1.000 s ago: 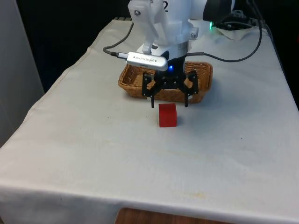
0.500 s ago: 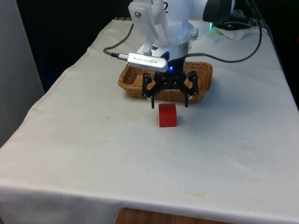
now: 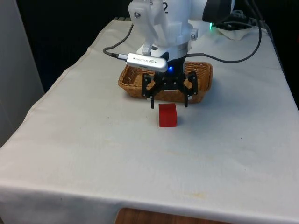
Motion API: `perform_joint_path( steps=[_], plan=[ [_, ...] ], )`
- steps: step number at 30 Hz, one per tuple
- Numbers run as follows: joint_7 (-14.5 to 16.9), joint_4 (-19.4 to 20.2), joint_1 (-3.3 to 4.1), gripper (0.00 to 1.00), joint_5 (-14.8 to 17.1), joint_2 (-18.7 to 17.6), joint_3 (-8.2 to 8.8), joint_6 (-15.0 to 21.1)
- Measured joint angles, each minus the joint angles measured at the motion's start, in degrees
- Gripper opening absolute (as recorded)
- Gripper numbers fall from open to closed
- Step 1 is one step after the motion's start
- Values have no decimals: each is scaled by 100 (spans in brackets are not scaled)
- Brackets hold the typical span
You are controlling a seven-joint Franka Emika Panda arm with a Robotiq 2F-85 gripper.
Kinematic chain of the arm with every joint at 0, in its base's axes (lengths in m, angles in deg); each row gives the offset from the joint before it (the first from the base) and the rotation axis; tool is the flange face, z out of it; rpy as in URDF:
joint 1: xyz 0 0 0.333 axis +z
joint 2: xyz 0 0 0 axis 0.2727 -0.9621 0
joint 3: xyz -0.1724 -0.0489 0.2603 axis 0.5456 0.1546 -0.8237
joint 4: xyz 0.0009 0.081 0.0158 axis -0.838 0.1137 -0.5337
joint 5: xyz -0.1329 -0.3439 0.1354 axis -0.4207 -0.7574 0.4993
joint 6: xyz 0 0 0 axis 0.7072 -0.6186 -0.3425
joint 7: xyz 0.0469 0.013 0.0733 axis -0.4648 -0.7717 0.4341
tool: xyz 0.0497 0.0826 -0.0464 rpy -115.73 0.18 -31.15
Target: Pick up the cube and place it into the basket.
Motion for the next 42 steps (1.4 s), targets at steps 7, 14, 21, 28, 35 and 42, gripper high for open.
perform_joint_path(
  steps=[7,14,21,28,35,42],
  plan=[
    [0,-201,-6,100,6,-109,0,-11],
    [-6,-573,-23,100,17,-350,11,-120],
    [-6,-642,-23,100,17,-401,17,-143],
    [-6,-642,-23,100,17,-401,17,-143],
    [-6,-636,-23,100,17,-401,17,-143],
    [-11,-602,0,100,17,-395,17,-138]
  ],
)
